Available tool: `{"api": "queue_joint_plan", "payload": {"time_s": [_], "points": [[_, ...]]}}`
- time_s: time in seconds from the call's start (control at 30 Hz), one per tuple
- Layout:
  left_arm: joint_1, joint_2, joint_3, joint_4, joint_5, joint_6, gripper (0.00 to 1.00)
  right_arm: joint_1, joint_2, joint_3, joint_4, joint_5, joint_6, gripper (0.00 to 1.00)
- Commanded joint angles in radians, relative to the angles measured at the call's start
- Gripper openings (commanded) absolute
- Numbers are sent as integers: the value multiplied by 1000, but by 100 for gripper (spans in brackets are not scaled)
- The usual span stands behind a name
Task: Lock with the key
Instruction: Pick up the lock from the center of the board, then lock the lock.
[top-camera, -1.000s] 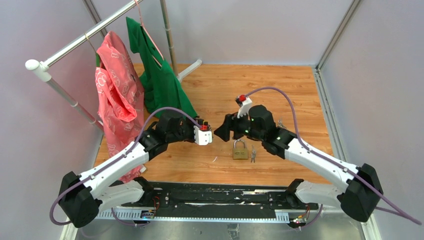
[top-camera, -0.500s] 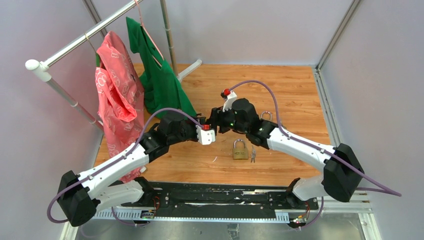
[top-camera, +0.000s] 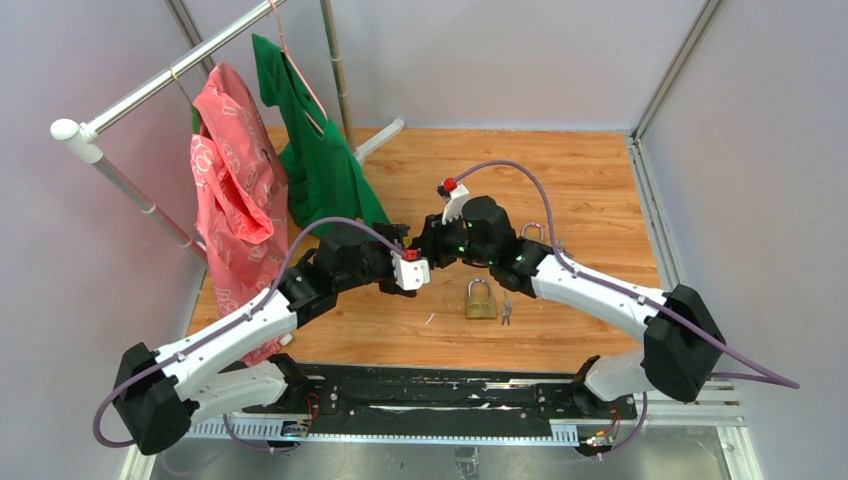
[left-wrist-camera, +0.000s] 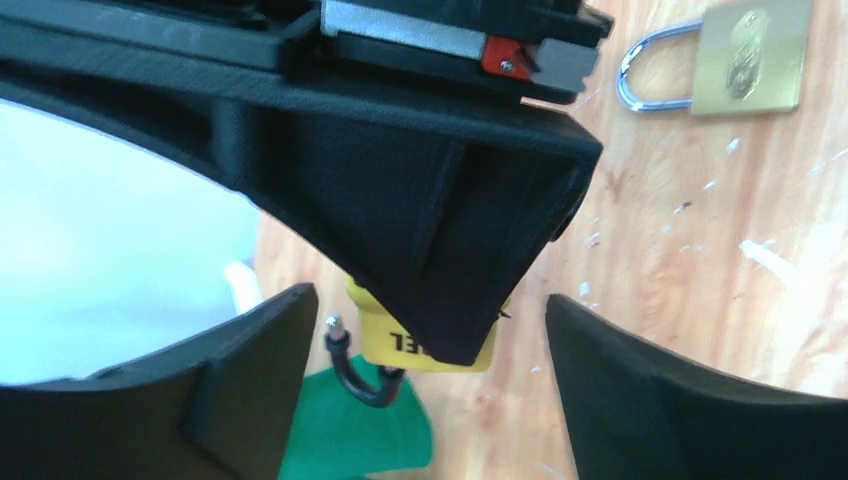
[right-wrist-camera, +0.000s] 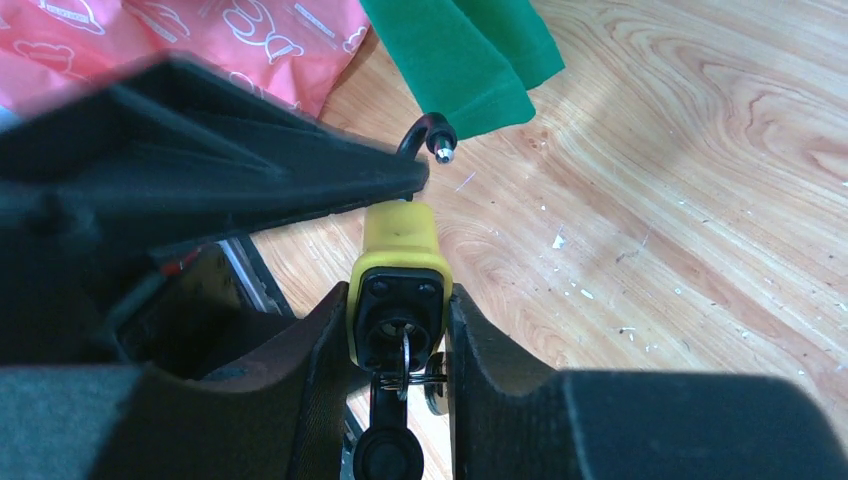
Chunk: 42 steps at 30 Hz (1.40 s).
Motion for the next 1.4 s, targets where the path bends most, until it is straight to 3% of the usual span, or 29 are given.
{"api": "queue_joint_plan", "payload": {"time_s": [0.0, 0.1, 0.23, 0.33, 0.43, 0.57, 0.63, 0.67, 0.77, 0.87, 1.0, 1.13, 1.37], "points": [[-14, -45, 9, 9, 57, -104, 99, -26, -74, -18, 50, -60, -77, 0], [-1, -90, 26, -79, 133, -189, 100, -102, -176, -63, 66, -268, -207, 0], [57, -135, 81, -299, 424, -229, 100, -148, -369, -127, -4, -519, -441, 0], [59, -158, 101, -267, 468, -336, 98, -158, -413, -90, -124, -665, -564, 0], [58, -178, 121, -164, 435, -400, 90, -157, -405, -17, -310, -688, -643, 0], [59, -190, 158, -148, 412, -408, 76, -160, -419, -13, -304, -660, -634, 0], [58, -190, 175, -246, 421, -271, 72, -159, -414, -10, -287, -610, -589, 0], [58, -193, 179, -341, 415, -108, 71, -161, -410, -4, -286, -584, -566, 0], [58, -232, 128, -452, 236, 276, 74, -162, -406, -10, -253, -446, -462, 0], [57, -310, 47, -274, 171, 401, 86, -161, -412, -64, -89, -381, -321, 0], [-5, -387, -122, 104, 156, 580, 87, -161, -408, -145, 102, -371, -159, 0], [-32, -431, -304, 345, 194, 910, 86, -160, -400, -159, 140, -389, -127, 0], [-32, -328, -348, 552, 134, 1006, 77, -159, -386, -151, 167, -440, -104, 0]]}}
